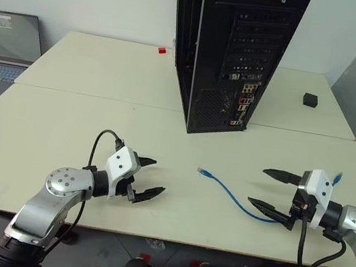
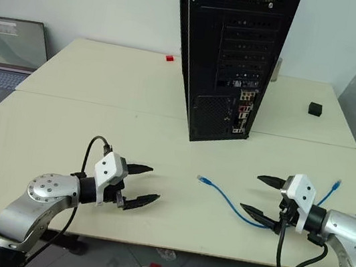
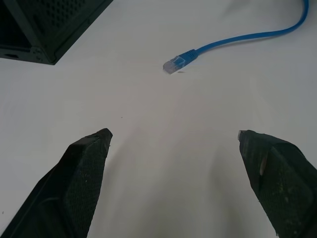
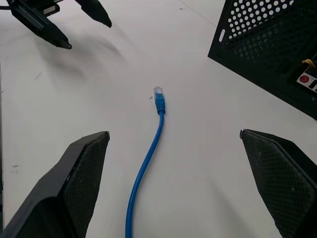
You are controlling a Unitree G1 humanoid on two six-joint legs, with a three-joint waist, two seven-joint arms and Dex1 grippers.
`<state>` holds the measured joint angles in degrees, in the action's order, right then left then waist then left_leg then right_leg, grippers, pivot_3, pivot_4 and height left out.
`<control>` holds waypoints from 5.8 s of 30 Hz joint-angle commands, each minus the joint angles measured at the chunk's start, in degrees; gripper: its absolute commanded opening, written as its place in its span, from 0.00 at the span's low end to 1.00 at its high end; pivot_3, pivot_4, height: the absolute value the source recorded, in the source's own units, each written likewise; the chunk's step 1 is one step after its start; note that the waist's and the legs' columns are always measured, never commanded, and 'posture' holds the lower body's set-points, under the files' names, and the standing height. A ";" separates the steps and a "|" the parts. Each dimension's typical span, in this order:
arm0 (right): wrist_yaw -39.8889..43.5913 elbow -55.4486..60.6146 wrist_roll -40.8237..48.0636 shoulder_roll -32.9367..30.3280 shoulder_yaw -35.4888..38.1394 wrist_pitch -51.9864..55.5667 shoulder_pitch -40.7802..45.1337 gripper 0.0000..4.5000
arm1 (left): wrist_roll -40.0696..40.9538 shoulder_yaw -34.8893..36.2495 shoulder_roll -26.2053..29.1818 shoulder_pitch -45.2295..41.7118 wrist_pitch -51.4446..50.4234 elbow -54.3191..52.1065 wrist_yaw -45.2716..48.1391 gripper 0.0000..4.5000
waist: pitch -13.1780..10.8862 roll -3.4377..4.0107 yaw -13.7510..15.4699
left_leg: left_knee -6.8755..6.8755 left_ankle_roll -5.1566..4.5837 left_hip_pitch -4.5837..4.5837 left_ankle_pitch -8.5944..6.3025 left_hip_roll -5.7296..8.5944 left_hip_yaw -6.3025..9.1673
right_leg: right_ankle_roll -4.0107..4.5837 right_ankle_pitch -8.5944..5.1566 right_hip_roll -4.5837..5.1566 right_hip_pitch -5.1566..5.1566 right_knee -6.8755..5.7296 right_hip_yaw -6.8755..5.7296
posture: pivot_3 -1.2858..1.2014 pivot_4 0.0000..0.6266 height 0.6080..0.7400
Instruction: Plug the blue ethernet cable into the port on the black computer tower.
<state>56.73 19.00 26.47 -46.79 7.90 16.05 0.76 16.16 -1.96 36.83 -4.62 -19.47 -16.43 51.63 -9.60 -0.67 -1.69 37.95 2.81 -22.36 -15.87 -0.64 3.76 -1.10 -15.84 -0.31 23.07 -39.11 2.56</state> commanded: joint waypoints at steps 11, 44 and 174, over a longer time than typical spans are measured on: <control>0.51 0.86 -0.65 -0.17 0.97 -1.66 -0.05 1.00 | 0.72 -0.09 0.14 0.04 0.98 -3.09 -0.10 0.97 | 0.00 0.00 0.00 | 0.00 0.00 0.00 0.00 0.00 -0.01 | 0.00 0.00 0.00 0.00 0.00 0.01 | 0.52 0.24 1.00; -11.79 -18.49 -15.54 21.14 -18.11 -8.37 12.01 1.00 | -3.72 -4.81 0.10 -2.13 -0.83 -2.58 -3.16 0.97 | 0.02 -0.04 -0.06 | 0.01 0.01 -0.01 0.00 -0.02 0.00 | 0.01 0.00 -0.04 0.03 -0.01 0.01 | 0.52 0.24 1.00; 4.51 3.31 -1.42 10.43 -15.62 22.13 22.91 0.93 | -15.82 -10.84 -1.60 -7.82 35.27 9.98 4.01 0.06 | -0.09 -0.07 -0.10 | -0.09 -0.02 0.58 -0.02 -0.04 0.57 | 0.08 -0.07 0.08 -0.70 0.21 -0.13 | 0.52 0.24 1.00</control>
<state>62.90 19.21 19.99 -37.60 -10.89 34.04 23.75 4.40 -12.10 34.23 -12.80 5.82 -6.08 57.50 -9.69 -0.74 -1.79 37.86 2.80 -21.78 -15.89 -0.68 4.36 -1.01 -15.91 -0.17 22.36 -38.90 2.43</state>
